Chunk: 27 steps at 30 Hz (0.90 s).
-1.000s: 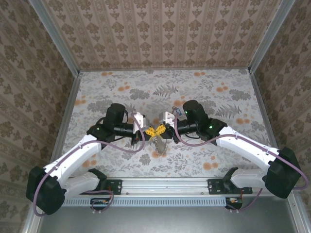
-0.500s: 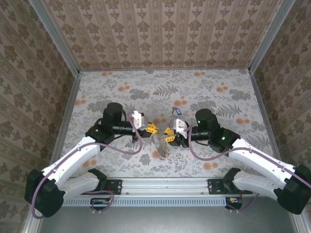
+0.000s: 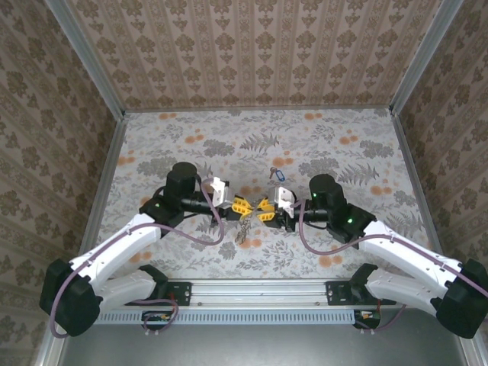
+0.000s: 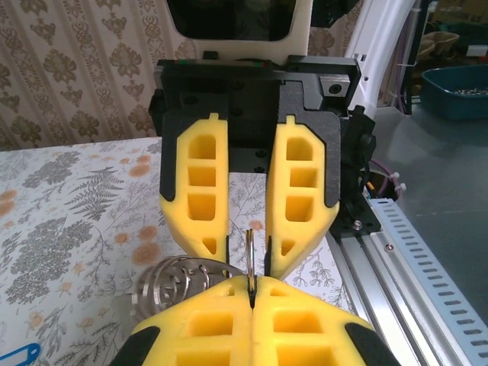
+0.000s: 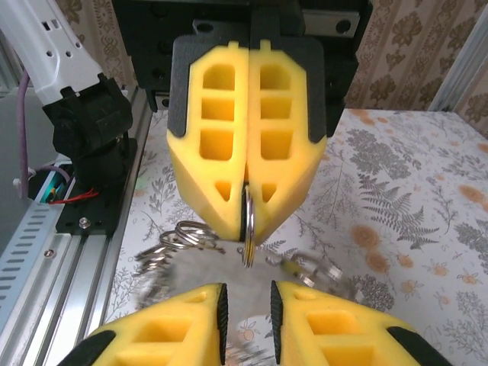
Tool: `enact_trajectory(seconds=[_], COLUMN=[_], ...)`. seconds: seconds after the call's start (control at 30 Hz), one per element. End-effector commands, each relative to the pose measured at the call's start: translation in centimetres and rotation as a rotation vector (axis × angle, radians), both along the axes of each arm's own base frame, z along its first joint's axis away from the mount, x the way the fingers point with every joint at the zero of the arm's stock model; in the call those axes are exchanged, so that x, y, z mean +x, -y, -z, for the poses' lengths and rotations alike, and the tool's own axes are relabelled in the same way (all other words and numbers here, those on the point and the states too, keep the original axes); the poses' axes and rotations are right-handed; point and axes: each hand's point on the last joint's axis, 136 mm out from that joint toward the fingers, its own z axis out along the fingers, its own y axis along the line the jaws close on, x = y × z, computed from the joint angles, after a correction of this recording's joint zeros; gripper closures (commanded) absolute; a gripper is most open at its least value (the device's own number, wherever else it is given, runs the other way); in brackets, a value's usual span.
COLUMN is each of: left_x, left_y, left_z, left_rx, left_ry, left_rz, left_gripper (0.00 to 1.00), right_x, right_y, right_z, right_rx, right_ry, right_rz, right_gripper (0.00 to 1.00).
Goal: Put the keys on the keyring
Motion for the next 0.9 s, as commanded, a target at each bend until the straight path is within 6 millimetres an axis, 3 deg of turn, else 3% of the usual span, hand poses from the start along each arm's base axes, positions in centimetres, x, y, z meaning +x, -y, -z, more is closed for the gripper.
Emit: enact_trajectory(seconds=[0.0,0.3,0.47,0.7,0.87], left_x=[-0.7,-0.6,0.0,0.6,0.8], left_y=[0.4,1.5,1.8,1.5,1.6], left_z=[-1.1,-0.9,-1.0,0.0,0.4], left_rx=[-0.048,-0.040,-0.036,0.024,0.054], left_ry=[0.053,0.045,0.046,0.028,0.027], left_rz=[0.053,0.068,0.046,-0.003,-0.005], left_gripper=[1.00,1.00,1.00,0.81,0.79], right_x=[-0.1,-0.2,-0.2,0.5,0.2], right_y=[0.2,-0.2,0.0,1.3,1.6], right_z=[-1.0,-1.3,-0.7,0.0,1.0], right_rx=[0.024,0.062,0.037,-0.068,-0.191], right_ry=[0.054,0.048,0.052,0.095,0.074], right_rz=[-0.003,-0.021,-0.018,0.045,0.012], right_gripper=[0.76,0.81,0.99,1.00,1.00])
